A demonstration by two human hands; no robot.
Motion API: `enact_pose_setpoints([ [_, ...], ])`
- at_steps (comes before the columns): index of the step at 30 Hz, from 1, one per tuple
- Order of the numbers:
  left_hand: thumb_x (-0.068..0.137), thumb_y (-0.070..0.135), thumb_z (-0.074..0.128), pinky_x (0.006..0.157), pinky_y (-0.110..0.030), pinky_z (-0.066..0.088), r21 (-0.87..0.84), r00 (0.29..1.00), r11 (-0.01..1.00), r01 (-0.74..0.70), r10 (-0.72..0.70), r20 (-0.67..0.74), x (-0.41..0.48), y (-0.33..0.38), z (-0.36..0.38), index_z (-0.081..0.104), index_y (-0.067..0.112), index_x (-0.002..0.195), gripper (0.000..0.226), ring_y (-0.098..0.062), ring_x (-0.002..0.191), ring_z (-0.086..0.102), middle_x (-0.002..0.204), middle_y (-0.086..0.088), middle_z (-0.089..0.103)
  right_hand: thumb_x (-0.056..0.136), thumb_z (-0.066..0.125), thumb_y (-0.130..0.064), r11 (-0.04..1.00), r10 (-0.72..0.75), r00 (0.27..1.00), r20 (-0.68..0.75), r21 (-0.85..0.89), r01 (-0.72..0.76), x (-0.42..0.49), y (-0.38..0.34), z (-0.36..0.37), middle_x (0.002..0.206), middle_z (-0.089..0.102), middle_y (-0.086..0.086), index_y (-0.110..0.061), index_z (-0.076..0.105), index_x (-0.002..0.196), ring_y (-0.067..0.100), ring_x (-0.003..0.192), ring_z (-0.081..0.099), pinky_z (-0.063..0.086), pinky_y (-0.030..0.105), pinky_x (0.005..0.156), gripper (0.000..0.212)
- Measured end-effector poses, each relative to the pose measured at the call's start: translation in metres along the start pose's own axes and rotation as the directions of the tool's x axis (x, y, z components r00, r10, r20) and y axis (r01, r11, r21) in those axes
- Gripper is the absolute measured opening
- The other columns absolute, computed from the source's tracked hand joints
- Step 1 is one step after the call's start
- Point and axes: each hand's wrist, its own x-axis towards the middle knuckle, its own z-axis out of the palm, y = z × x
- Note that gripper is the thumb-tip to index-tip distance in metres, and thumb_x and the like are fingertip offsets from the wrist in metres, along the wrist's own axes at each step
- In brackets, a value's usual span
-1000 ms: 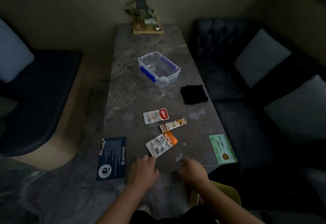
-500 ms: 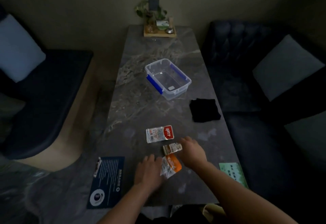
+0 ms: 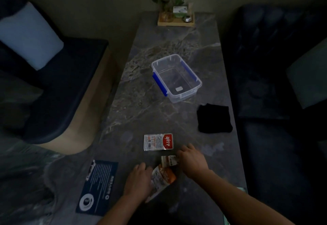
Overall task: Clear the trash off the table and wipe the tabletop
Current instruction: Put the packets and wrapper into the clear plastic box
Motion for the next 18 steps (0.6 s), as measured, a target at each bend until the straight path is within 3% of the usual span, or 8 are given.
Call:
enact_pose_setpoints([
  [2,0.082,0.032,0.070,0.076,-0.028,0.050,-0.176,0.997,0.982,0.074,-0.073,0.011,0.005,-0.001,-0.009,0.058,0.031,0.087,0.013,-0.006,0.088,0.050,0.101,0.010,0.051,0.091,0.060,-0.037,1.000,0.021,1.000,-0.011,0.017,-0.020,-0.001,0.002,-0.002,0.113,0.060,-0.002,-0.030,0.063,0.107,0.019,0.105,0.052,0.043,0.037,0.089,0.018],
  [4,0.085,0.028,0.069,0.071,-0.031,0.053,-0.319,0.993,0.941,0.114,-0.104,0.050,0.013,-0.007,-0.020,0.060,0.030,0.081,0.011,-0.005,0.081,0.056,0.091,0.010,0.057,0.091,0.059,-0.041,0.997,0.059,0.997,-0.039,0.055,-0.057,0.000,0.003,-0.005,0.110,0.061,-0.004,-0.030,0.064,0.105,0.017,0.104,0.055,0.043,0.037,0.091,0.018],
  [8,0.086,0.025,0.069,0.060,-0.025,0.045,-0.495,0.996,0.864,0.091,-0.072,0.057,0.034,-0.024,-0.046,0.060,0.033,0.076,0.015,-0.004,0.076,0.062,0.082,0.007,0.065,0.089,0.061,-0.042,0.975,0.172,0.974,-0.147,0.169,-0.146,0.009,-0.002,-0.020,0.097,0.061,-0.002,-0.024,0.066,0.096,0.019,0.091,0.058,0.040,0.031,0.069,0.021],
  [13,0.082,0.015,0.075,0.059,-0.019,0.045,-0.648,0.995,0.761,0.028,-0.084,-0.055,0.066,-0.025,-0.089,0.064,0.029,0.075,0.019,-0.003,0.073,0.064,0.078,0.009,0.068,0.081,0.070,-0.039,0.926,0.304,0.930,-0.205,0.293,-0.238,0.035,-0.004,-0.052,0.090,0.061,-0.002,-0.023,0.069,0.095,0.019,0.085,0.058,0.044,0.030,0.060,0.022],
  [16,0.081,0.010,0.074,0.065,-0.033,0.053,-0.740,0.985,0.672,-0.011,-0.119,-0.123,0.089,-0.017,-0.117,0.069,0.019,0.077,0.012,-0.016,0.074,0.069,0.078,0.001,0.073,0.082,0.072,-0.042,0.893,0.373,0.899,-0.230,0.352,-0.281,0.061,0.005,-0.077,0.079,0.054,-0.007,-0.024,0.066,0.083,0.013,0.072,0.054,0.036,0.026,0.052,0.019],
  [18,0.084,0.011,0.072,0.064,-0.035,0.055,-0.795,0.980,0.606,0.015,-0.165,-0.108,0.106,-0.008,-0.137,0.070,0.016,0.080,0.006,-0.019,0.072,0.071,0.078,-0.003,0.074,0.083,0.070,-0.042,0.848,0.431,0.878,-0.207,0.424,-0.317,0.080,0.012,-0.098,0.071,0.059,-0.007,-0.023,0.064,0.072,0.012,0.063,0.058,0.044,0.030,0.051,0.023],
])
